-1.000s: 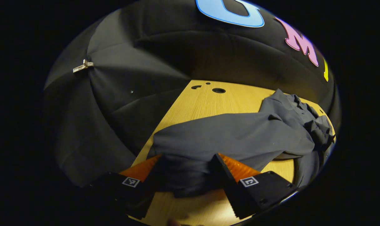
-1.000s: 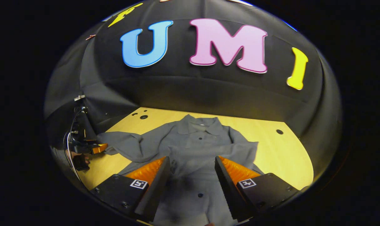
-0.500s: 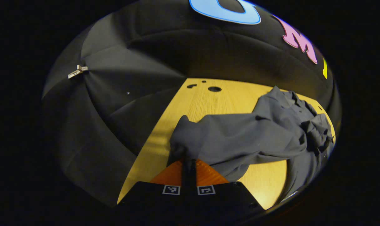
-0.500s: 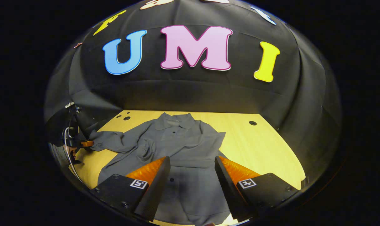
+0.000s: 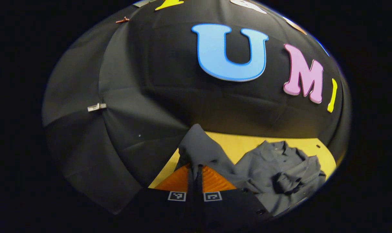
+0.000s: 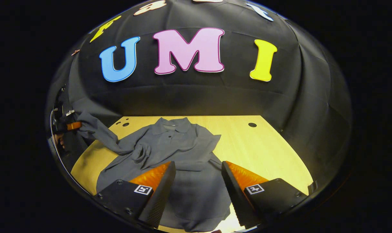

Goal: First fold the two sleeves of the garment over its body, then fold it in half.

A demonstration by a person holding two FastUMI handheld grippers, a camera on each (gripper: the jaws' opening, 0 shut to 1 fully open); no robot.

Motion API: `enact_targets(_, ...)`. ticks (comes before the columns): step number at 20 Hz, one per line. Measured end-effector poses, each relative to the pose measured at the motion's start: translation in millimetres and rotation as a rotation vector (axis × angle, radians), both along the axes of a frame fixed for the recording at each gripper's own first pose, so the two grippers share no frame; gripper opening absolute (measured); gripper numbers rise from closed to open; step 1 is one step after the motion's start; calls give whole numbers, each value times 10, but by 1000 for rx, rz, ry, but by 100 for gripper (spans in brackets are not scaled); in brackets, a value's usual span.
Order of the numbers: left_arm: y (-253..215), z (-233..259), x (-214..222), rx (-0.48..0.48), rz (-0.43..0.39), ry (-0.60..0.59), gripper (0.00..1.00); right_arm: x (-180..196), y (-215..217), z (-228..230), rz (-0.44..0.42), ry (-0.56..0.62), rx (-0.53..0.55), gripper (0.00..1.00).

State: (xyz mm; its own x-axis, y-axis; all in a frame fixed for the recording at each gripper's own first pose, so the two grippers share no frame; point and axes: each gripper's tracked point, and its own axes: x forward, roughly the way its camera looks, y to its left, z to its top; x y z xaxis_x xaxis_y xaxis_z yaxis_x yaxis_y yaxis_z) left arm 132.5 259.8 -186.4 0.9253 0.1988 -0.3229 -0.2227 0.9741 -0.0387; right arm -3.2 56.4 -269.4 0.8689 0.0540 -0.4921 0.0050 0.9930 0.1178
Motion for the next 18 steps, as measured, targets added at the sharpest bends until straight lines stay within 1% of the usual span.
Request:
enact_targets(4, -610, 338, 110, 16, -103, -48, 5, 4, -171, -40, 9, 1, 3, 89)
enact_targets(8, -1417, 497, 224, 55, -247, -71, 5, 1, -368, -81, -11, 0, 20, 89)
enact_targets(9, -1611, 481, 242, 52, -280, -67, 8, -18, -415, -101, -15, 3, 23, 89)
enact_targets(10, -1799, 467, 264, 43, -307, -60, 5, -41, -459, -124, -17, 6, 22, 89)
enact_targets(13, -2338, 329, 319, 4, -372, -38, 5, -115, -585, -190, -7, 15, 2, 89)
enact_targets(16, -2821, 171, 369, -36, -420, -2, 5, -199, -688, -269, 6, 30, -6, 89)
enact_targets(18, -3080, 57, 404, -41, -444, 16, 5, -234, -789, -315, -1, 38, -6, 89)
